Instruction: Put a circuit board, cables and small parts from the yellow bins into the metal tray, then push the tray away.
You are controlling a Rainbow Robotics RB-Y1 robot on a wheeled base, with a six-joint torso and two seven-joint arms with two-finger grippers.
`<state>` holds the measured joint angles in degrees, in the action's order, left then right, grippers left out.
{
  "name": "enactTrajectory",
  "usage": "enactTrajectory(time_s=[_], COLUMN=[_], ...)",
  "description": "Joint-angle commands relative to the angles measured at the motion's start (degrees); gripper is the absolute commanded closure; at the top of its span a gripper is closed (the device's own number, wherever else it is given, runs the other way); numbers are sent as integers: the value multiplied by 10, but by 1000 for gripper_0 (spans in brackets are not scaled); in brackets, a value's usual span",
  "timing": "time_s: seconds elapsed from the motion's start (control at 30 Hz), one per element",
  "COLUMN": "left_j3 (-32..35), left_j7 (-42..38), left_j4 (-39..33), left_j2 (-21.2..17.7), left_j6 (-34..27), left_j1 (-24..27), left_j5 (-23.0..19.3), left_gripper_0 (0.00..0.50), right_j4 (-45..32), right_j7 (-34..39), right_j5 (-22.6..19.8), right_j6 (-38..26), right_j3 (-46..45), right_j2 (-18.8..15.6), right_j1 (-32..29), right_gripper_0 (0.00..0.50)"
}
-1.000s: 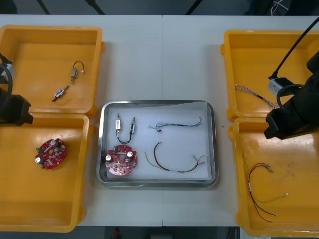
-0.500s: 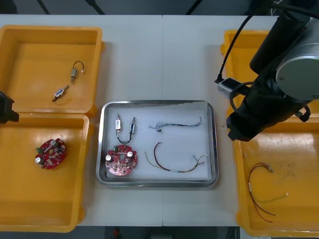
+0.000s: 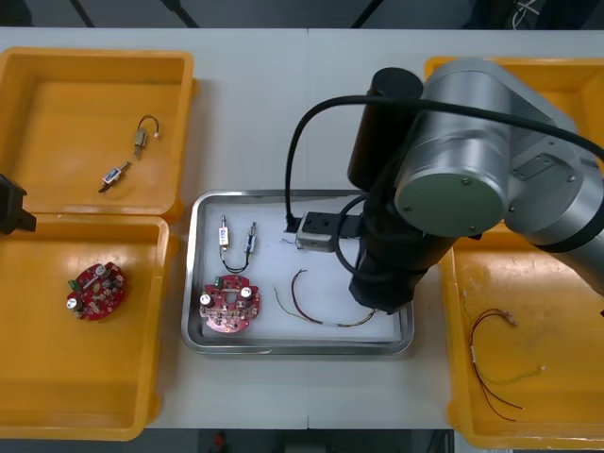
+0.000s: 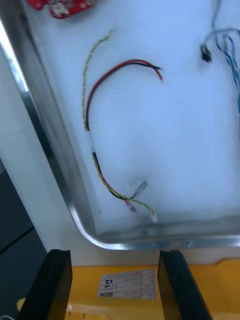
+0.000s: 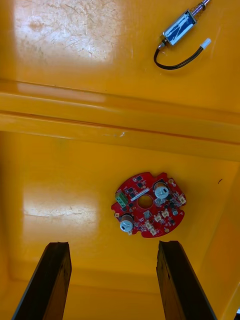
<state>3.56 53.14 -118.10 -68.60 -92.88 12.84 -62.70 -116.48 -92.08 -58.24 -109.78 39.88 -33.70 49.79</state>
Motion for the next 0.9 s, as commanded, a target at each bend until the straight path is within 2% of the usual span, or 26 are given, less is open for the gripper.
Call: enactTrajectory(time_s=[0.03,0.17,0.3,0.33,0.47,0.67,0.9], left_j3=[11,11,11,11,11,11,11], left_j7=[29,29,29,29,29,29,29], left_j4=[1,1,1,1,1,1,1], left_j2=[-29,-29,-29,-29,-29,-29,-29], left_j6=[5,5,5,5,5,5,5], left_j1=[-5,-5,-5,-5,-5,-5,-5], left_j5=[-2,-2,-2,-2,-2,-2,-2], left_gripper_0=[0,0,0,0,0,0,0], right_j4=[-11,-11,-11,-11,-7,13,14], right_j7=[-60,-98,-101,-102,-99,-93,-88], right_j5=[27,60,91,113,151,168,192], right_j6=[-2,10,17,19,28,45,62], right_j3=[54,100,138,161,202,225,229], right_j2=[41,58,67,73,91,113,117], right_j1=[37,36,37,36,34,16,-17], right_gripper_0=[0,0,0,0,0,0,0])
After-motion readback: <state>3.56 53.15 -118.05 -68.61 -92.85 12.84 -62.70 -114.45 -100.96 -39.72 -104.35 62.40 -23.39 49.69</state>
